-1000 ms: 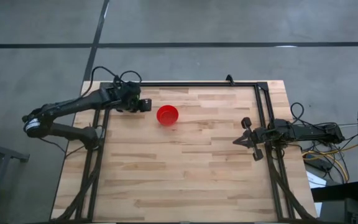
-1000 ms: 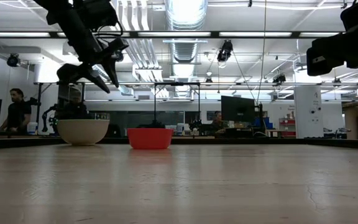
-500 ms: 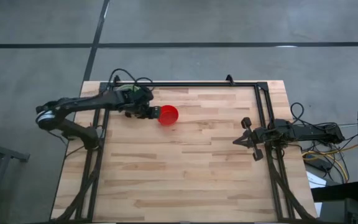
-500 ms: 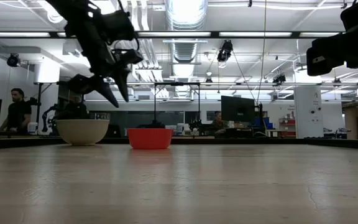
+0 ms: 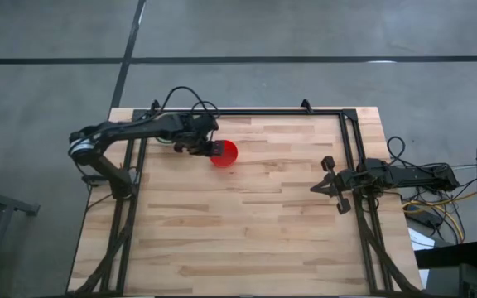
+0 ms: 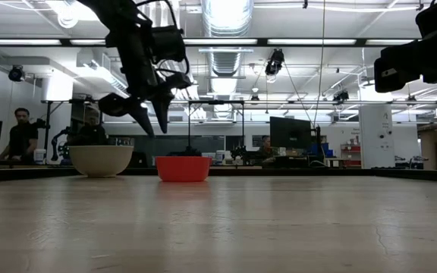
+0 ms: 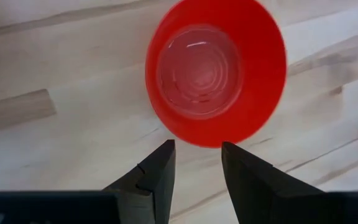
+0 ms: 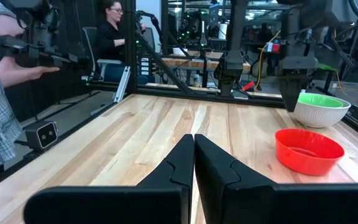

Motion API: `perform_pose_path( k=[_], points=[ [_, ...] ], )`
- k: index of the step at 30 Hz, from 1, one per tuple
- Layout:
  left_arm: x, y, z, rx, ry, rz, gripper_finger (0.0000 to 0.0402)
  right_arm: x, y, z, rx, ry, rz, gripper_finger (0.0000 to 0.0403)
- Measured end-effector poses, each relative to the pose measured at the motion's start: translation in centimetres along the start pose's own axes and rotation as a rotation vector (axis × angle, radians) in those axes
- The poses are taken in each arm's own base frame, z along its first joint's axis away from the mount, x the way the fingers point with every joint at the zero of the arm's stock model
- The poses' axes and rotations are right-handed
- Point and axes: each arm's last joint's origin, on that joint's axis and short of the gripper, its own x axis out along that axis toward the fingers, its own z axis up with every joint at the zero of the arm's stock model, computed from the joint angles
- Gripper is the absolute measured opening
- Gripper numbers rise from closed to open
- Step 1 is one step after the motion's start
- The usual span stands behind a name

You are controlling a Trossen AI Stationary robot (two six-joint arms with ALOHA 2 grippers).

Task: Nest bowls inside each other
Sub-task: Stack the red bowl on the stacked bowls

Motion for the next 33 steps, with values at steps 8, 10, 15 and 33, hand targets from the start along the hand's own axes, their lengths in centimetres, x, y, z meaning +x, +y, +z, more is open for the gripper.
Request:
perform_pose_path(
  k=[8, 10, 15, 33],
  points=[
    [1.0, 0.0, 0.1, -0.008, 0.04, 0.027, 0.0135, 0.0, 0.0, 0.0, 0.0, 0.0, 0.0, 0.0009],
    [1.1, 0.1, 0.1, -0.01, 0.041, 0.028, 0.0136, 0.0, 0.0, 0.0, 0.0, 0.0, 0.0, 0.0009],
    [1.3, 0.3, 0.1, -0.011, 0.04, 0.035, 0.0134, 0.0, 0.0, 0.0, 0.0, 0.0, 0.0, 0.0009],
    [2.6, 0.6, 0.0, -0.013, 0.037, 0.013, 0.0134, 0.0, 0.0, 0.0, 0.0, 0.001, 0.0, 0.0009]
  ],
)
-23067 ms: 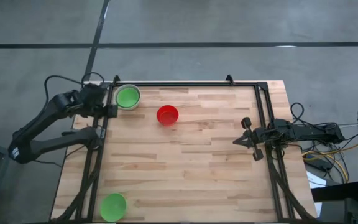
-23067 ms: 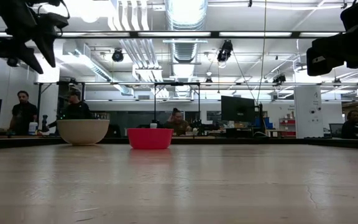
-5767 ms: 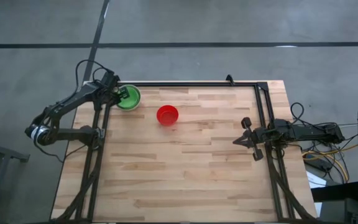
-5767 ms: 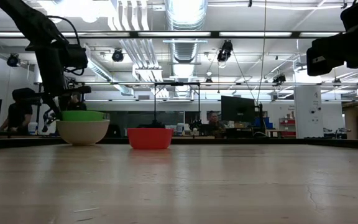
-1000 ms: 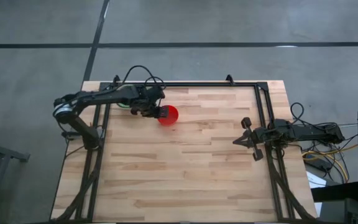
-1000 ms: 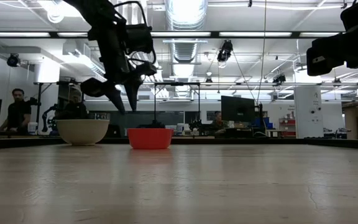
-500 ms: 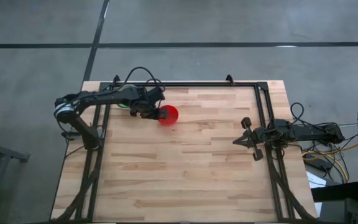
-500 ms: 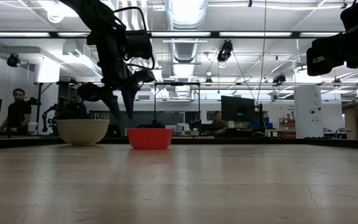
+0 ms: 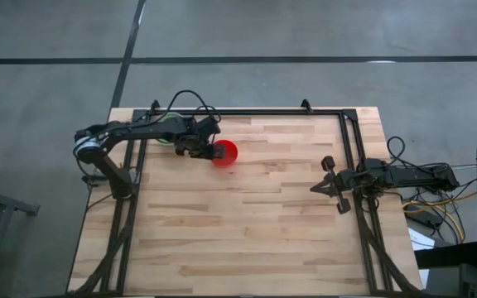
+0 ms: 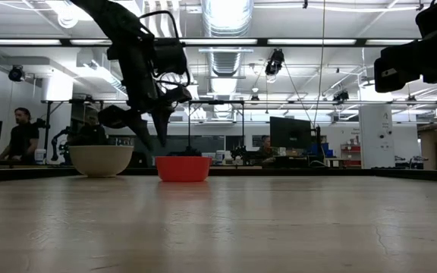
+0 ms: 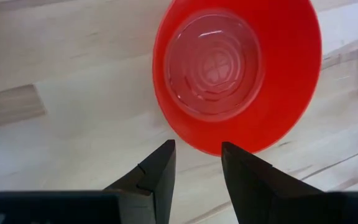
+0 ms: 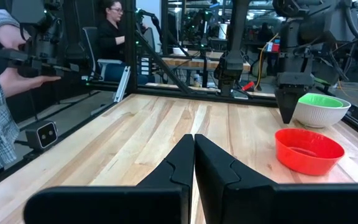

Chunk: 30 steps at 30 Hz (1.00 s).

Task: Nest bowls inside each other
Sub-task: Stack the red bowl on the stacked bowls

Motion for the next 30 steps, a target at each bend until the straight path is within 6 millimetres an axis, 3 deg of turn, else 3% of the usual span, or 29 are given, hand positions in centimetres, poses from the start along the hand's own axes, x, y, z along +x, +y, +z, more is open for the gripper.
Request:
perform_pose_path(
  k=[15, 30],
  points=[
    [2.2, -0.1, 0.2, -0.004, 0.062, 0.003, 0.0134, 0.0, 0.0, 0.0, 0.0, 0.0, 0.0, 0.0009],
    [3.0, -0.2, 0.4, -0.006, 0.067, 0.003, 0.0133, 0.0, 0.0, 0.0, 0.0, 0.0, 0.0, 0.0009]
  ],
)
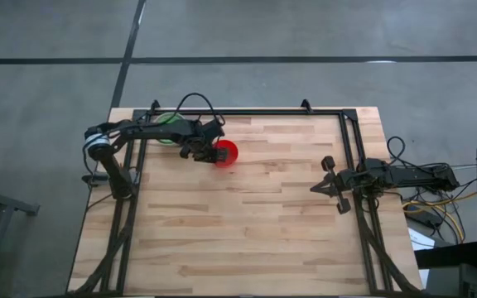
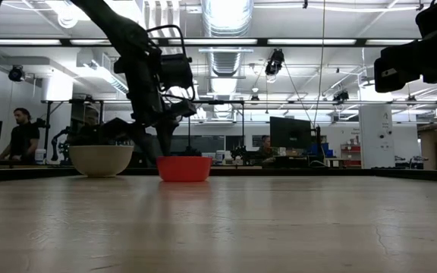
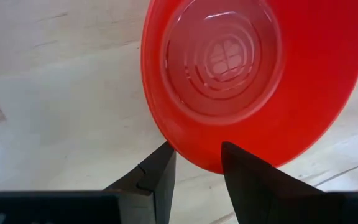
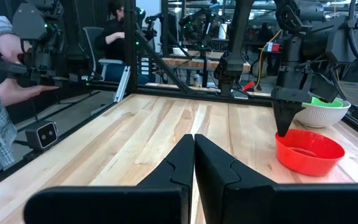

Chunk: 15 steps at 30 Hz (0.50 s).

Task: Nest bowls inside each other
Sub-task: Stack the red bowl on the stacked bowls

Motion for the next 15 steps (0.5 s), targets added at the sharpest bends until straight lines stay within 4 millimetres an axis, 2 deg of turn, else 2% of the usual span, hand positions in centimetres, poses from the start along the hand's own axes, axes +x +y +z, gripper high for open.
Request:
perform_pose_path(
  k=[15],
  points=[
    [0.6, -0.06, 0.14, -0.005, 0.01, -0.006, 0.0132, 0.0, 0.0, -0.01, 0.0, 0.001, 0.0, 0.0009]
  ],
)
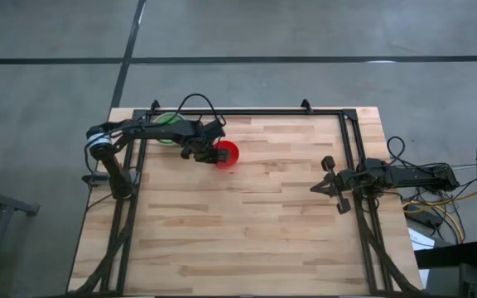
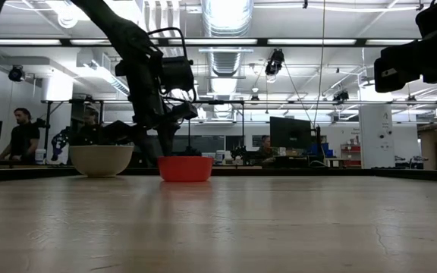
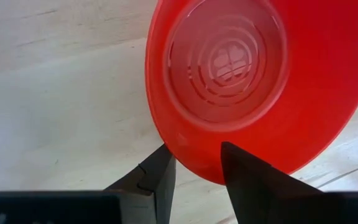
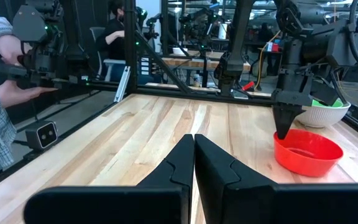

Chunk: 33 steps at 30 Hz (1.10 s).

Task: Nest bowls inside each other
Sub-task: Stack the red bowl on the stacked bowls

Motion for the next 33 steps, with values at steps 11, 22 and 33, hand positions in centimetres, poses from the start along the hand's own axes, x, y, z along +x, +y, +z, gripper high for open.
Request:
perform_pose_path(
  k=[11, 22, 33],
  points=[
    [0.0, 0.07, 0.05, -0.001, -0.013, 0.013, 0.0036, 0.0, 0.0, 0.01, 0.0, 0.0, 0.0, 0.0009],
    [0.0, 0.09, 0.04, 0.004, -0.014, 0.016, 0.0008, 0.0, 0.0, 0.0, 0.0, 0.0, 0.0, 0.0009],
    [-0.77, 0.09, 0.08, 0.013, -0.038, 0.007, 0.0004, 0.0, 0.0, 0.01, 0.0, 0.0, 0.0, 0.0009]
  ],
)
